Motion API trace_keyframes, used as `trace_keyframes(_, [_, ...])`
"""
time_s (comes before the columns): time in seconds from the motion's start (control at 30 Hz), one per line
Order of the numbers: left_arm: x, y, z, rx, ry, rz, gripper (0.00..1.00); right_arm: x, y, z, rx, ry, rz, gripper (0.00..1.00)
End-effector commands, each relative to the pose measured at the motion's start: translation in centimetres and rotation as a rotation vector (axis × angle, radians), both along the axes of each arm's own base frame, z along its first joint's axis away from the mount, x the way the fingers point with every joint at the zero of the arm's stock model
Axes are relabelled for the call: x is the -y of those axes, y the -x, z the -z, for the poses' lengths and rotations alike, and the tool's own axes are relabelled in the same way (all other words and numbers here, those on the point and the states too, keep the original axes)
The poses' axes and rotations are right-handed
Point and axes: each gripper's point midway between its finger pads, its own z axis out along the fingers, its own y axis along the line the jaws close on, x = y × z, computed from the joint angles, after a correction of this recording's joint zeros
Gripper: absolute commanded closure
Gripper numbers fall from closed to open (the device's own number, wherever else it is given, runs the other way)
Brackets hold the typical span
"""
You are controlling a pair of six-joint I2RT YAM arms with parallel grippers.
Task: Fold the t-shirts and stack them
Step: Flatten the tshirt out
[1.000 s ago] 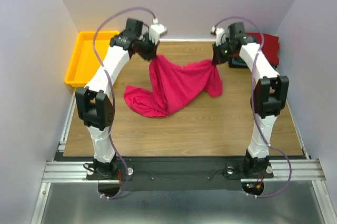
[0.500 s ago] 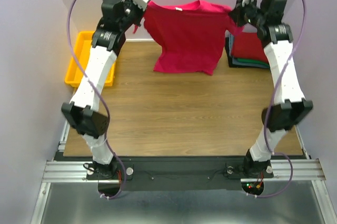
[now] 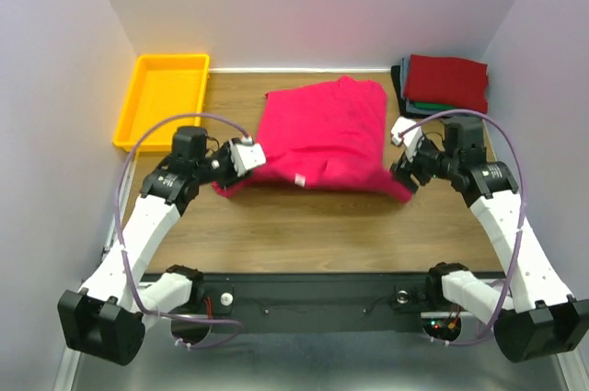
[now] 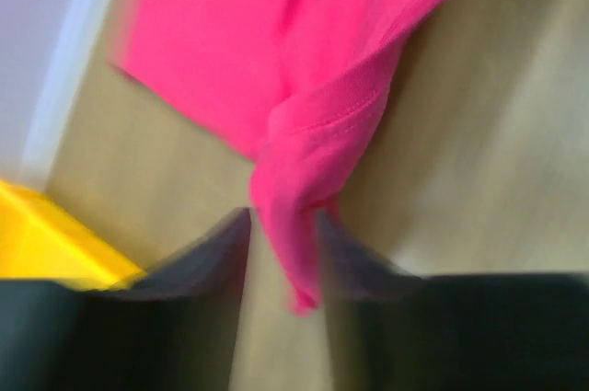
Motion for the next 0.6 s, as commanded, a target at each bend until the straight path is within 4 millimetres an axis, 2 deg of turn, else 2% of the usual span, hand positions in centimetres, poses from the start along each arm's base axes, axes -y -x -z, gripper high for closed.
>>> trace_keyframes(0.0, [-2.7, 4.5, 7.7, -0.152, -0.218, 0.067, 0.32, 1.6, 3.8, 4.2, -0.069, 0.223, -0.147, 0.13])
trace_keyframes(0.03, [-3.2, 4.9, 7.9, -0.149, -0.229, 0.052, 0.28, 2.3, 3.7, 4.5, -0.070, 0.256, -0.127, 0.08])
trace_keyframes(0.13, [-3.5, 5.5, 7.6, -0.158, -0.228, 0.033, 0.26, 2.3, 2.9, 3.3, -0.039, 0.269, -0.131, 0.08])
trace_keyframes(0.27, [-2.2, 4.3, 7.0, -0.215, -0.119, -0.015, 0.30, 0.6, -1.0, 3.4, -0.133, 0.142, -0.050, 0.12])
trace_keyframes(0.3, [-1.8, 3.8, 6.8, -0.228, -0.095, -0.027, 0.32, 0.1, -2.3, 5.6, -0.227, 0.128, -0.043, 0.17])
trace_keyframes(0.33, [-1.5, 3.2, 7.8, -0.279, -0.086, -0.041, 0.35, -0.8, -3.6, 6.0, -0.264, 0.070, -0.011, 0.19])
trace_keyframes(0.37, [-1.4, 2.0, 7.8, -0.277, -0.075, -0.076, 0.40, -1.2, -5.3, 5.5, -0.273, 0.047, 0.012, 0.23])
trace_keyframes(0.43, [-1.2, 0.6, 8.2, -0.356, -0.026, -0.175, 0.43, -2.0, -7.5, 6.8, -0.351, 0.017, 0.039, 0.37])
trace_keyframes(0.47, [-1.5, -0.3, 10.1, -0.421, -0.053, -0.225, 0.47, -2.7, -9.4, 8.3, -0.407, 0.015, 0.060, 0.41])
trace_keyframes(0.5, [-1.4, -1.1, 10.2, -0.448, -0.049, -0.257, 0.49, -3.0, -10.1, 9.0, -0.424, 0.015, 0.066, 0.44])
trace_keyframes(0.53, [-1.4, -1.5, 12.0, -0.521, -0.063, -0.291, 0.51, -3.1, -10.8, 9.7, -0.434, 0.017, 0.069, 0.47])
trace_keyframes(0.57, [-1.6, -1.7, 12.7, -0.543, -0.078, -0.315, 0.53, -3.5, -12.2, 11.3, -0.450, 0.031, 0.084, 0.49])
